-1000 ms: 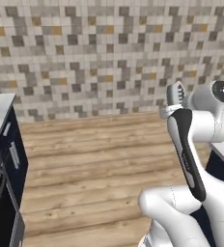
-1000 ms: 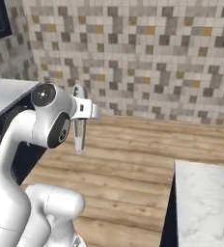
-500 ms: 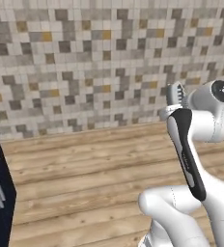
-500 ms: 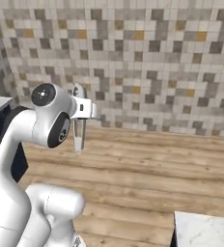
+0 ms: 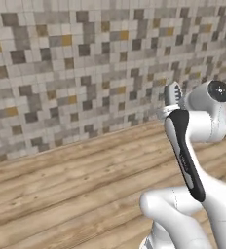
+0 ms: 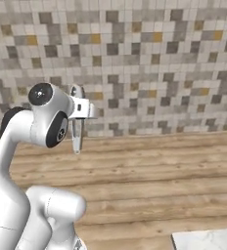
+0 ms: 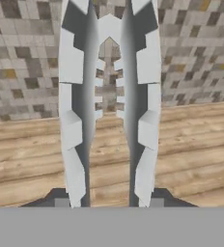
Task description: Take the tongs from the drawer on the left and place them on the dining counter next to the tray containing the hot dog.
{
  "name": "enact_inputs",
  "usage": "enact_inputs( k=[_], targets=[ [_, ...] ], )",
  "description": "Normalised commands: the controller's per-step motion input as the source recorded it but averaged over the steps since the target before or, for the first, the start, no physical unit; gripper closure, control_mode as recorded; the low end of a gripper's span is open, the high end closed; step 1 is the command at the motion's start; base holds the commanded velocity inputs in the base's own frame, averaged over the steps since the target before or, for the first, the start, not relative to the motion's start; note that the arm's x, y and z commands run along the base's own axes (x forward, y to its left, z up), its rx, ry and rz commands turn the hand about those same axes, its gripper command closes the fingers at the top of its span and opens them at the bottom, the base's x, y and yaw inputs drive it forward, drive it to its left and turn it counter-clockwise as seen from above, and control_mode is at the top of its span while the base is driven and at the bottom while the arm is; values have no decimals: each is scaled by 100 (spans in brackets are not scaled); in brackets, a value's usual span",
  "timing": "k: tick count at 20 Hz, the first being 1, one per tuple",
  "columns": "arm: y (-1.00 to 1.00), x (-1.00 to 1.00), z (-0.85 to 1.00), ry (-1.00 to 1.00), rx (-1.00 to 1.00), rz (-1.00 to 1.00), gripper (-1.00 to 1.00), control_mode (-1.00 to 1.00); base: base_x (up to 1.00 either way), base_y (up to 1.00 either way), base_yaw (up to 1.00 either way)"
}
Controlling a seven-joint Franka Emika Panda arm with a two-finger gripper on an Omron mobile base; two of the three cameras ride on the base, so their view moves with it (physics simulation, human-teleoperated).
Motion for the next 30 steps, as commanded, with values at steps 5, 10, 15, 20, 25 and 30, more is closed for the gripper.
enact_inputs(
  k=[5, 10, 15, 20, 25, 30],
  targets=[
    [0, 0, 0, 0, 0, 0, 100, 100, 44, 5, -56],
    [0, 0, 0, 0, 0, 0, 100, 100, 54, 10, -54],
    [0, 0, 0, 0, 0, 0, 100, 100, 81, 19, -50],
    [0, 0, 0, 0, 0, 0, 100, 100, 91, 25, -45],
    [0, 0, 0, 0, 0, 0, 100, 100, 85, 17, -44],
    [0, 0, 0, 0, 0, 0, 100, 100, 67, 14, -49]
  ],
)
